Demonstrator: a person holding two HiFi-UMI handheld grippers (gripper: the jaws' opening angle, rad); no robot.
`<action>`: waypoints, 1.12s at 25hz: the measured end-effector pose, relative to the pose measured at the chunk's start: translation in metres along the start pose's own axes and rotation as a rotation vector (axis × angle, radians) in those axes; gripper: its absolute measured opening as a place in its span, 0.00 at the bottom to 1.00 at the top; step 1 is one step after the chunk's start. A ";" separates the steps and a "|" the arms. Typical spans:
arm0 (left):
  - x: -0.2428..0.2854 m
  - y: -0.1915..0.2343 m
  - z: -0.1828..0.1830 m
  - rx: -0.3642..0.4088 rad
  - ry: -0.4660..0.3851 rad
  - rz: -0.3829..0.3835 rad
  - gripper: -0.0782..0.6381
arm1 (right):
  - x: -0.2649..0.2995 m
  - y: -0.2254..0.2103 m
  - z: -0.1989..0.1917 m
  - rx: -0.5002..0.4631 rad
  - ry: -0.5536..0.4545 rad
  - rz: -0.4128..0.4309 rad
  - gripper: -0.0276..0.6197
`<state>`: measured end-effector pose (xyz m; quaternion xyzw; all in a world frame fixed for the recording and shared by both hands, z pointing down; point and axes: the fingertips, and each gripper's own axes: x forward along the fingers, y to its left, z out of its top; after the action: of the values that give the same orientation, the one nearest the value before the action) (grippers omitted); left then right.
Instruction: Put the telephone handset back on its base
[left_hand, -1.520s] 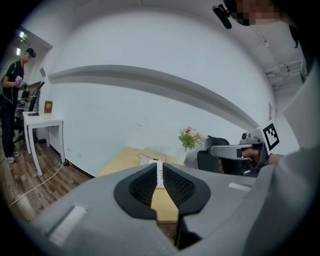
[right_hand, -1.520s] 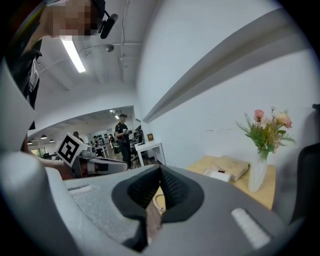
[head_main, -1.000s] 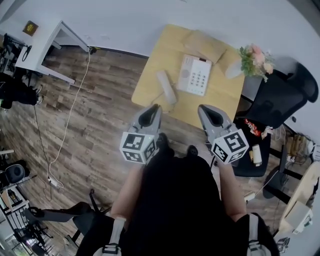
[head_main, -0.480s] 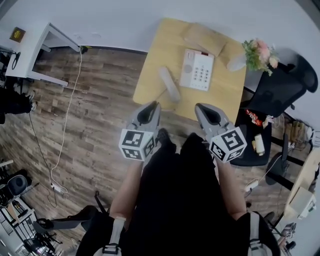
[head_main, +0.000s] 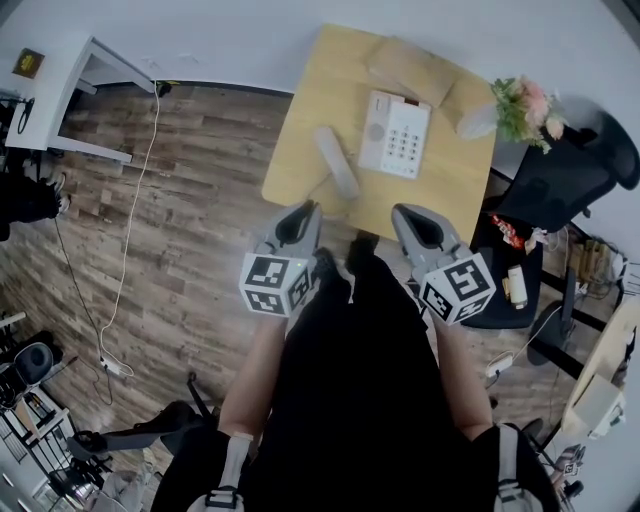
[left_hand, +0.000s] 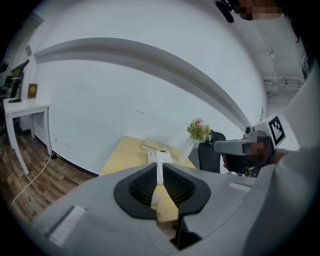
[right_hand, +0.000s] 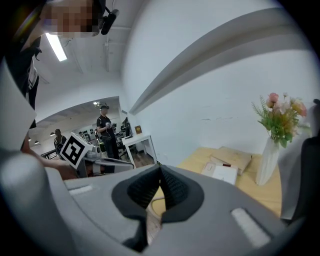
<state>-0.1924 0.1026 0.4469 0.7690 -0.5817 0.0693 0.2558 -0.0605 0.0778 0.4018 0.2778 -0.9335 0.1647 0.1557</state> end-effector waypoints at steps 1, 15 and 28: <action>0.003 0.000 0.000 -0.002 0.003 0.006 0.17 | 0.002 -0.003 0.000 0.001 0.001 0.006 0.05; 0.063 0.001 0.014 0.009 0.064 0.120 0.18 | 0.027 -0.063 0.028 -0.007 -0.007 0.106 0.05; 0.109 -0.006 -0.012 -0.037 0.135 0.201 0.20 | 0.034 -0.105 0.020 0.000 0.011 0.198 0.05</action>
<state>-0.1504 0.0160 0.4995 0.6954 -0.6386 0.1356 0.3004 -0.0318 -0.0296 0.4204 0.1831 -0.9555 0.1810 0.1437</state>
